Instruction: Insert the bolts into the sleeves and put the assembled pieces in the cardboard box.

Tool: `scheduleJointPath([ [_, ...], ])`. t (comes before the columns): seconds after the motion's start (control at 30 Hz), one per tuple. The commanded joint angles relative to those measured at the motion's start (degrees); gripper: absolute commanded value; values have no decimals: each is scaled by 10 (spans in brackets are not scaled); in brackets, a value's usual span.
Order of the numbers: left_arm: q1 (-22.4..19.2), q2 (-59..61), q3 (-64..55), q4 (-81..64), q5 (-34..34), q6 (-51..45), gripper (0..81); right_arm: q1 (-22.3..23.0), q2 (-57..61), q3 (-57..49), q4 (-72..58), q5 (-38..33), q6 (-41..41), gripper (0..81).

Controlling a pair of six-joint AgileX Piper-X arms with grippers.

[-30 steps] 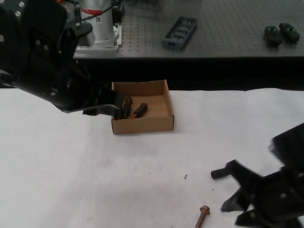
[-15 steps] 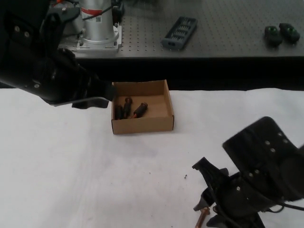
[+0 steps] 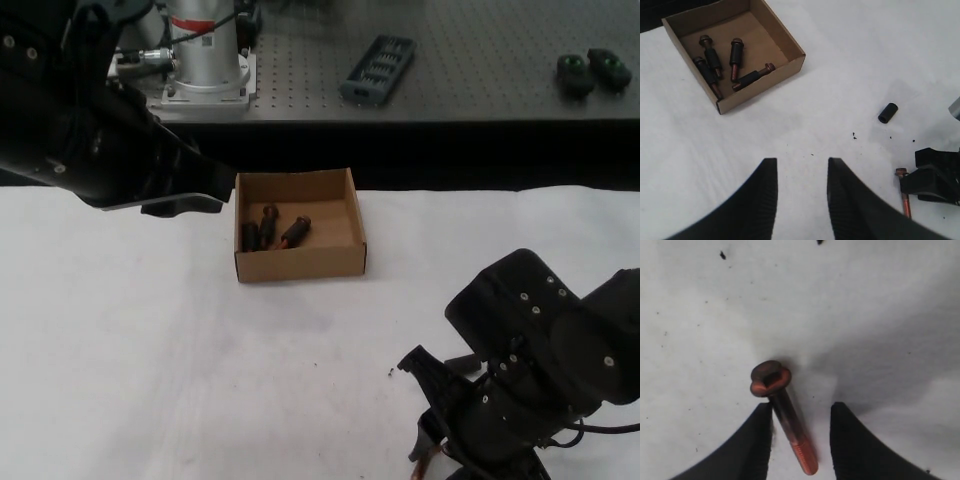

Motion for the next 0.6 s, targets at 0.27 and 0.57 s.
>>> scheduleJointPath([
  [0.27,2,-7,-3,2,-2,5,251,15,5,-4,14,-4,-30,233],
  [0.57,2,-7,-3,2,0,5,251,35,21,-4,-8,-19,-56,233],
])
